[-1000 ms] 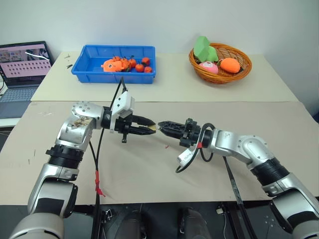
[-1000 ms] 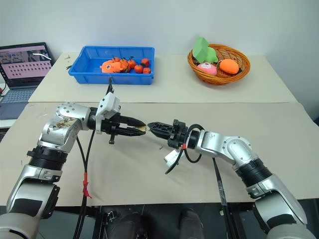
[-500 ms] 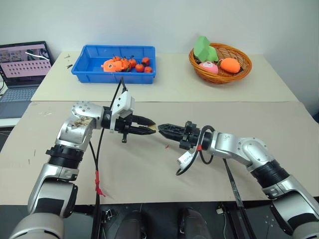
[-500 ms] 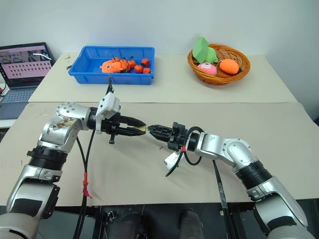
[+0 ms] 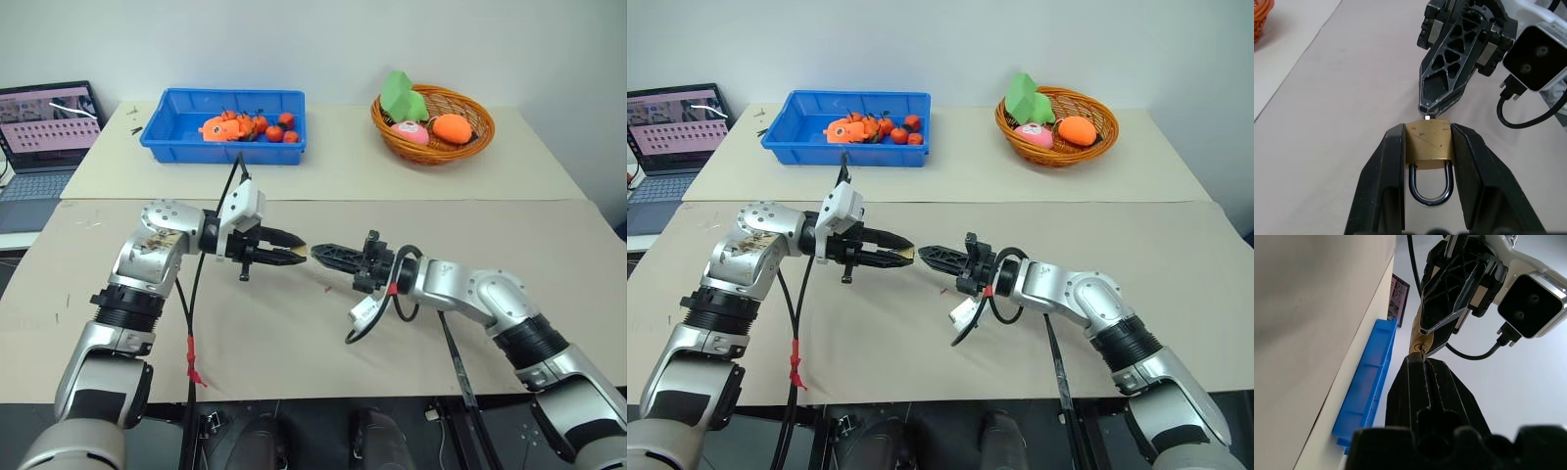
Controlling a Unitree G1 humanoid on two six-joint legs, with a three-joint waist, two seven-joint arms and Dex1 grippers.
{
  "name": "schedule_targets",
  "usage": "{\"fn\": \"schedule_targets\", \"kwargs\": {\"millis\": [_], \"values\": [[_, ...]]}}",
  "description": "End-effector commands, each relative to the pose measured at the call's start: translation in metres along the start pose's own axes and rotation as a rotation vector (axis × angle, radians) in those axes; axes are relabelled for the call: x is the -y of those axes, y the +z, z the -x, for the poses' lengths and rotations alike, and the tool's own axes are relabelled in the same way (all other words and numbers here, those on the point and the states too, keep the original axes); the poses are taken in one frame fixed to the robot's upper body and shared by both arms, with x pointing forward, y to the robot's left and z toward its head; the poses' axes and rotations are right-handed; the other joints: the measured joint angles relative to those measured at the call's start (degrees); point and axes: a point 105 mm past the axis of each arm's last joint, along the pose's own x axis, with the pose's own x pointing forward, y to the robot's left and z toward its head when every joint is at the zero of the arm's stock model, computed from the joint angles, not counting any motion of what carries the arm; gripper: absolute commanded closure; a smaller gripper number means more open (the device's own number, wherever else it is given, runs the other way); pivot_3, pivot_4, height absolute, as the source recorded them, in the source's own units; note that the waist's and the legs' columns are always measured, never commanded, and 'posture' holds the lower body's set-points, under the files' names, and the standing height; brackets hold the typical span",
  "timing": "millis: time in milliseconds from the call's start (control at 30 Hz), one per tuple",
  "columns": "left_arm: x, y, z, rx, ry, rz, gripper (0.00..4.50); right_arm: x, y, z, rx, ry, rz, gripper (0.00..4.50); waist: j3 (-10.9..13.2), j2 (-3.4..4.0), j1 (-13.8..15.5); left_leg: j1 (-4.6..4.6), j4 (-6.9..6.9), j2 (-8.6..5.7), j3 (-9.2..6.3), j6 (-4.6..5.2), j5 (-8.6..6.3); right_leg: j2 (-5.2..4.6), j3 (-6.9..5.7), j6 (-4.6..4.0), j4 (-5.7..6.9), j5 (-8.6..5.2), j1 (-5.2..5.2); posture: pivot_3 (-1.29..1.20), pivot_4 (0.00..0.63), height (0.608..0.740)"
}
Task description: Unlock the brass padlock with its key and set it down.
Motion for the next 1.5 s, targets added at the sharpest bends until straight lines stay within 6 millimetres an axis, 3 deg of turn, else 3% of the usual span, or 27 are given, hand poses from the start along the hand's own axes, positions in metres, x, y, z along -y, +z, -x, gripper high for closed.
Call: {"fn": "schedule_targets", "kwargs": {"millis": [33, 367, 1500], "values": [[-0.003, 0.014, 0.005, 0.023, 0.011, -0.052, 3.64, 0.013, -0.003, -0.001, -0.006, -0.042, 0.020, 4.47, 0.0, 0.00, 0.0, 0.00, 0.00, 0.00, 0.00, 0.00, 0.00, 0.00, 0.00, 0.00, 0.00, 0.00, 0.00, 0.00, 0.150, 0.684], [-0.004, 0.014, 0.004, 0.025, 0.014, -0.050, 3.64, 0.014, 0.000, -0.004, 0.012, -0.029, -0.043, 4.47, 0.0, 0.00, 0.0, 0.00, 0.00, 0.00, 0.00, 0.00, 0.00, 0.00, 0.00, 0.00, 0.00, 0.00, 0.00, 0.00, 0.150, 0.684], [-0.006, 0.013, 0.005, 0.019, 0.044, -0.053, 3.64, 0.030, 0.000, -0.023, 0.028, 0.061, -0.971, 4.47, 0.0, 0.00, 0.2, 0.02, 0.01, -0.01, -0.07, 0.02, 0.00, 0.00, -0.02, -0.06, 0.00, 0.05, 0.02, 0.00, 0.150, 0.684]]}}
